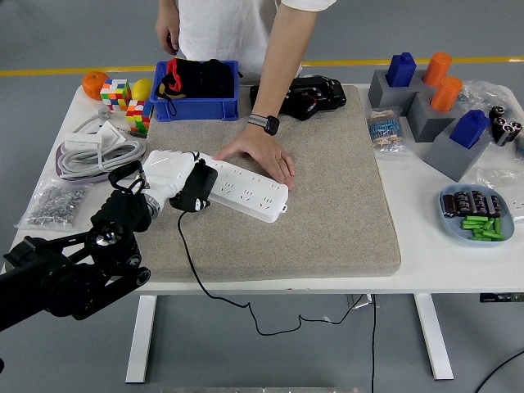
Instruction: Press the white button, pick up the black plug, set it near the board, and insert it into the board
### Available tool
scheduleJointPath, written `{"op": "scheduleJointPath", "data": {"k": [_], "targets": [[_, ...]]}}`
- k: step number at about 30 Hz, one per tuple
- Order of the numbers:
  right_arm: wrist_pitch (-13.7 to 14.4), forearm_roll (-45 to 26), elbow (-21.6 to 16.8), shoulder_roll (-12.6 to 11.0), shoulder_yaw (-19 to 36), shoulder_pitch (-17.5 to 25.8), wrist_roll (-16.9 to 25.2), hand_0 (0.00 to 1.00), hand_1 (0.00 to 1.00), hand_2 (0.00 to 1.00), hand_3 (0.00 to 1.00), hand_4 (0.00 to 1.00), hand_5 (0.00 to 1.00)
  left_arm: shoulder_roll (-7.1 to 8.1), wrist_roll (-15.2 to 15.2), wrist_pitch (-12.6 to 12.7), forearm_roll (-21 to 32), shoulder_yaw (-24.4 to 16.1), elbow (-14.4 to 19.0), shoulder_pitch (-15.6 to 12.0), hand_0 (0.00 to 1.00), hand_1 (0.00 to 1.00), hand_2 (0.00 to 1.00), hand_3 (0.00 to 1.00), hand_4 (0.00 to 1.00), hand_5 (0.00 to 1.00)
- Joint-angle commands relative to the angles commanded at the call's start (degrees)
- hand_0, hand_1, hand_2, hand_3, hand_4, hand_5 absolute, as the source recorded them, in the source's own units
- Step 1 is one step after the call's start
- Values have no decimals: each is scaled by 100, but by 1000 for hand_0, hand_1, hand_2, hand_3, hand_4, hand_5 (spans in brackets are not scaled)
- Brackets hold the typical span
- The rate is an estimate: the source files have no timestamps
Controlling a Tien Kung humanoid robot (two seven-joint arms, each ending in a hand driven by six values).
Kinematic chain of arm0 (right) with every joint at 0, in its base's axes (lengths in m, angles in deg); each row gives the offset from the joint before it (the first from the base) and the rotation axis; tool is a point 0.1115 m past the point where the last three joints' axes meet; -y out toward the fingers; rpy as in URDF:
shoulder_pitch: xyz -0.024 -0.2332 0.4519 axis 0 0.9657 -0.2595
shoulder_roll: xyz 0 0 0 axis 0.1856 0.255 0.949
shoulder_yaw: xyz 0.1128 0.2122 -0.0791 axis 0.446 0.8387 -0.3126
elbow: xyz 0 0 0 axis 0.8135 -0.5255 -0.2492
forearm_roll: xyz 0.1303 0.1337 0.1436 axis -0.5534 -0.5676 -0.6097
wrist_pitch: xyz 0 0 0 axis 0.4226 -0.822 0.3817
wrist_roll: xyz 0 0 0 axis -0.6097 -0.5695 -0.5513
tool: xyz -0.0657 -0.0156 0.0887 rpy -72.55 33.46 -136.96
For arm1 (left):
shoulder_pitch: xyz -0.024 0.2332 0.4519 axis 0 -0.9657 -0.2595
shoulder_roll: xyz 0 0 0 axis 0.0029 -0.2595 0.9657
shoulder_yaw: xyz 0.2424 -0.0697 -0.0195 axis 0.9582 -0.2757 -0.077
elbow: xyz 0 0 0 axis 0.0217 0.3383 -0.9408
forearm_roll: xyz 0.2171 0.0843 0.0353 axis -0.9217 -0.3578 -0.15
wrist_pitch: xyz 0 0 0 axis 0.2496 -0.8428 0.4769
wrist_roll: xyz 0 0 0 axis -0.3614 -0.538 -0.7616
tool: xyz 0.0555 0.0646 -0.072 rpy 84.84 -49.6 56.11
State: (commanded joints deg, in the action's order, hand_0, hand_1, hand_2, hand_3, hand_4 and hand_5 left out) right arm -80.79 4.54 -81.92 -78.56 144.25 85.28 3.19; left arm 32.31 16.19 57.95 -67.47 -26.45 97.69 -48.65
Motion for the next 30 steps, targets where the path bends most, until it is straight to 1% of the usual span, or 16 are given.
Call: {"op": "scheduleJointPath", "data": {"k": [5, 6, 11, 12, 17, 18, 21, 23, 24, 27, 29, 30], "targets": [[-1, -3, 0, -5, -10, 3, 0, 737, 704, 682, 614, 683, 359, 11, -77, -90, 18, -35, 5, -31, 450, 673, 631, 767, 862, 2], [-1, -2, 1, -5, -13, 5, -1, 737, 703, 681, 613, 682, 357, 13, -72, -83, 20, -43, 10, -37, 852, 933, 949, 985, 986, 265], [-3, -3, -1, -2, -21, 11, 0, 737, 703, 681, 613, 682, 357, 19, -76, -70, 22, -93, 45, -71, 852, 933, 949, 985, 986, 265], [-3, -4, -1, -1, -21, 12, 1, 737, 703, 680, 613, 681, 356, 20, -76, -66, 23, -99, 51, -76, 906, 973, 983, 998, 998, 395], [-2, -2, 2, -5, -32, 30, 0, 737, 703, 680, 613, 681, 356, 15, -43, -30, 37, -166, 108, -135, 906, 973, 983, 998, 998, 395], [-3, -2, 3, -6, -33, 31, -1, 736, 704, 679, 614, 681, 355, 15, -36, -26, 43, -179, 119, -144, 926, 989, 993, 998, 998, 419], [-3, -1, 3, -7, -31, 31, -1, 736, 704, 679, 614, 681, 355, 15, -14, -15, 64, -225, 167, -169, 926, 989, 993, 998, 998, 419], [-4, 0, 2, -1, -20, 33, -1, 736, 704, 679, 614, 681, 355, 32, 48, 34, 69, -312, 269, -221, 926, 989, 993, 998, 998, 419], [-4, 3, 3, 0, -17, 32, -1, 737, 702, 680, 613, 681, 355, 41, 76, 58, 64, -347, 307, -242, 925, 989, 995, 998, 998, 463], [-2, 2, -3, 6, 3, 35, 3, 737, 702, 680, 613, 681, 355, 113, 238, 211, 47, -496, 510, -353, 925, 989, 995, 998, 998, 463], [-2, 7, 3, 6, 10, 38, 0, 737, 702, 680, 613, 681, 355, 207, 408, 346, 36, -631, 705, -473, 925, 989, 995, 998, 998, 463], [-1, 5, 3, 6, 14, 41, 1, 737, 703, 680, 613, 681, 354, 252, 488, 403, 43, -689, 802, -529, 914, 971, 970, 972, 998, 484]]}}
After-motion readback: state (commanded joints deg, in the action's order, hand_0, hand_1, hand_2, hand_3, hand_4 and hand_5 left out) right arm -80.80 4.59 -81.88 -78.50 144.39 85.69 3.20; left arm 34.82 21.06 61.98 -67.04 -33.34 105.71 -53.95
